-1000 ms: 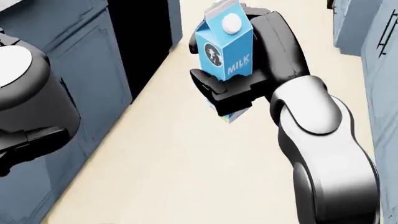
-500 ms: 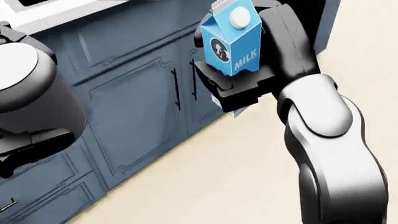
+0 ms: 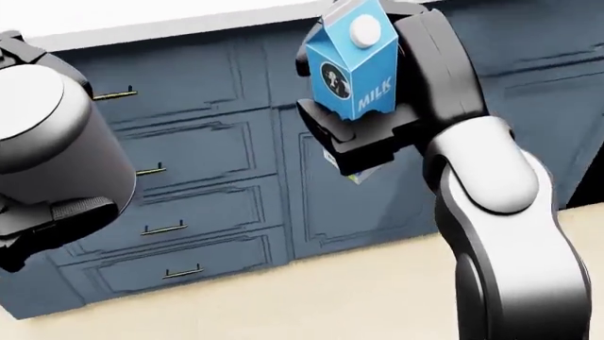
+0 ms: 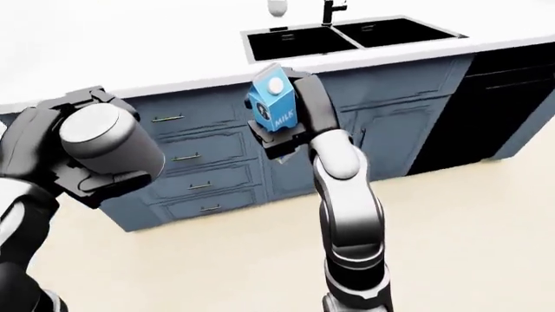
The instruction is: Move the drinks to the dining counter.
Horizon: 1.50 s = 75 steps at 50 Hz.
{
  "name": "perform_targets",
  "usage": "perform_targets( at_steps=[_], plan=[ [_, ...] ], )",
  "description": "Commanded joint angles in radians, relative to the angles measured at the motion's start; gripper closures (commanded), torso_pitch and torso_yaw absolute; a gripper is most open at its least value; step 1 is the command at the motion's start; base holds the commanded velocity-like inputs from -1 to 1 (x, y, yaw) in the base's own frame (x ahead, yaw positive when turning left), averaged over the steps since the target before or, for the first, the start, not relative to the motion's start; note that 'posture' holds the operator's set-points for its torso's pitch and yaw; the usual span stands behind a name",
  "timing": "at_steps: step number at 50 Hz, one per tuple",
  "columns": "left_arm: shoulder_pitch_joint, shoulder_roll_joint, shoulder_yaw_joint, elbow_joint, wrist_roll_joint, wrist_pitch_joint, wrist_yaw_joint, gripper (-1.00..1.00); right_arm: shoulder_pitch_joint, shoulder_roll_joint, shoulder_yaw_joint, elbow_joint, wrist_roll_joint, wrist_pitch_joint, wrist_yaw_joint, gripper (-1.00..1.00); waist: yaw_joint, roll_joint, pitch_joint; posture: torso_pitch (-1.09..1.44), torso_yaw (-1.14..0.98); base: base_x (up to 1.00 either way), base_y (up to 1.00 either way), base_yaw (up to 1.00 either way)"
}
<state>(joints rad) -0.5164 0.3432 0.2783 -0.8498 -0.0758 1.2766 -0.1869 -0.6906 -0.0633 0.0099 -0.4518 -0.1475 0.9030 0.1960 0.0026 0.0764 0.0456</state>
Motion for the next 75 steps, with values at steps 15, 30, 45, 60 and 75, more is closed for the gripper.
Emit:
perform_targets(
  at_steps=[15,30,45,60,75],
  plan=[
    [-0.011,0.001,0.002,-0.015,0.027,-0.056,0.020,1.00,-0.030,0.003,-0.015,-0.027,0.008,-0.039,-0.010,1.00,-0.007,-0.149,-0.026,0.00,0.00,0.00,0.02,0.93],
    [-0.199,0.014,-0.059,0.089,0.033,-0.005,0.031,1.00,-0.143,-0.089,-0.091,-0.089,0.105,0.130,-0.090,1.00,0.003,-0.066,0.044,0.00,0.00,0.28,0.00,0.00],
    [-0.347,0.058,-0.053,0.139,0.012,0.079,0.031,1.00,-0.230,-0.123,-0.103,-0.099,0.162,0.195,-0.131,1.00,0.019,-0.130,-0.019,0.00,0.00,0.94,0.00,0.00],
    [-0.396,0.083,-0.021,0.114,-0.025,0.138,0.035,1.00,-0.268,-0.138,-0.107,-0.114,0.194,0.227,-0.163,0.99,0.021,-0.021,-0.007,0.00,0.00,0.87,0.00,0.00],
    [-0.390,0.088,-0.030,0.092,-0.037,0.145,0.045,1.00,-0.252,-0.138,-0.113,-0.121,0.217,0.217,-0.178,0.98,-0.003,-0.107,0.039,0.00,0.00,0.29,0.00,0.00]
  ],
)
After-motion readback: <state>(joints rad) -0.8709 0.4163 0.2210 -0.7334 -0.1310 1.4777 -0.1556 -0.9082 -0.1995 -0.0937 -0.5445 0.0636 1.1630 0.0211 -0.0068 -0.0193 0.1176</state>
